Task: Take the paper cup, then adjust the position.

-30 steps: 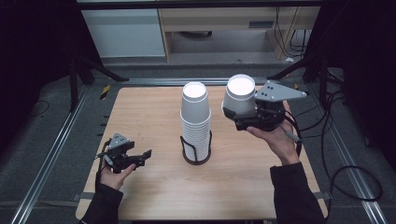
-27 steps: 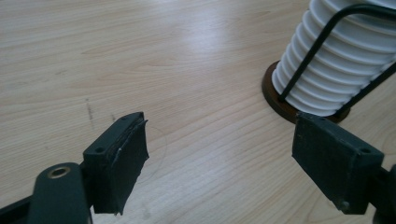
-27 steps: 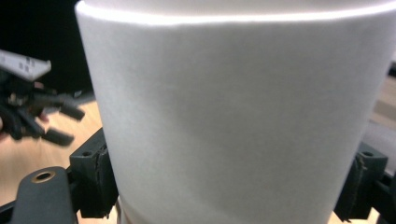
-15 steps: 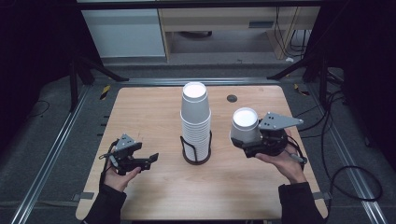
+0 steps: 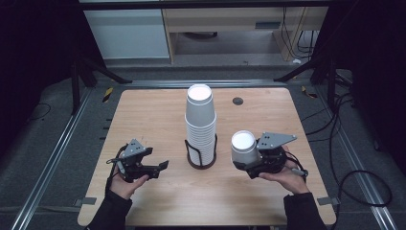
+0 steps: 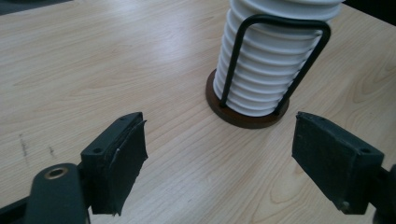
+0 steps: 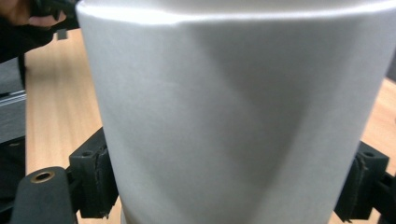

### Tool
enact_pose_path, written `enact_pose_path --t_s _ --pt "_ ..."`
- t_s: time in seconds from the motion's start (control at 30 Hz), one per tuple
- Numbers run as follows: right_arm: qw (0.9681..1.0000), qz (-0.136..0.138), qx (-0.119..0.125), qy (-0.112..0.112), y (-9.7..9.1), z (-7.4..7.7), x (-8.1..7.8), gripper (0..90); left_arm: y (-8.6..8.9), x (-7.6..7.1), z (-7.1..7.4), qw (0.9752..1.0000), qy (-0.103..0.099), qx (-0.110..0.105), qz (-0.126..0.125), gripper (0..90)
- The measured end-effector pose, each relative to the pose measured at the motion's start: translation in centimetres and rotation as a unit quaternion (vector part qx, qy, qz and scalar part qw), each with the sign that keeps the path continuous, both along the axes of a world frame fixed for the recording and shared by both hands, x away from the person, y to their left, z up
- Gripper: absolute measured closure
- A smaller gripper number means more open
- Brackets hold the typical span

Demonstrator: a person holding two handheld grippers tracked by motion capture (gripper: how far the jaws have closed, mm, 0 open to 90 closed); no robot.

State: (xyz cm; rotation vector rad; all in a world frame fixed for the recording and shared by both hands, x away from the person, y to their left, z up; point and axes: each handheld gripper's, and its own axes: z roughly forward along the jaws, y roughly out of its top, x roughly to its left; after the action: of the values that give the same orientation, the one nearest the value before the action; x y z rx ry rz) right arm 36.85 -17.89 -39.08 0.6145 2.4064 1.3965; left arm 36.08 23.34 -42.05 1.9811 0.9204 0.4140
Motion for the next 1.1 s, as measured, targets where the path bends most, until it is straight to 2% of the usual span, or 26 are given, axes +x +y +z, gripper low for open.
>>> enact_pose_path --t_s 0.13,0.17,0.33,0.63,1.1 --pt "0.9998 0.013 -0.014 0.008 0.5 -0.9 0.1 14.8 -0.4 -0.2 0.2 0.9999 -0.003 0.005 -0.012 17.1" --pt "0.9995 0.024 -0.018 0.012 0.9 -1.1 0.1 14.8 -0.6 -0.4 0.4 0.9998 -0.005 0.006 -0.016 17.2" --pt "0.9987 0.041 -0.027 0.015 1.6 -1.7 0.0 14.7 -0.9 -0.6 0.7 0.9997 -0.008 0.004 -0.022 17.1" --pt "0.9954 0.076 -0.051 0.03 3.9 -2.8 -0.2 14.8 -1.9 -1.2 1.4 0.9988 -0.013 -0.003 -0.046 17.3" --pt "0.9913 0.106 -0.07 0.036 5.5 -3.6 -0.2 14.7 -3.5 -1.7 1.7 0.996 -0.006 0.005 -0.09 17.0"
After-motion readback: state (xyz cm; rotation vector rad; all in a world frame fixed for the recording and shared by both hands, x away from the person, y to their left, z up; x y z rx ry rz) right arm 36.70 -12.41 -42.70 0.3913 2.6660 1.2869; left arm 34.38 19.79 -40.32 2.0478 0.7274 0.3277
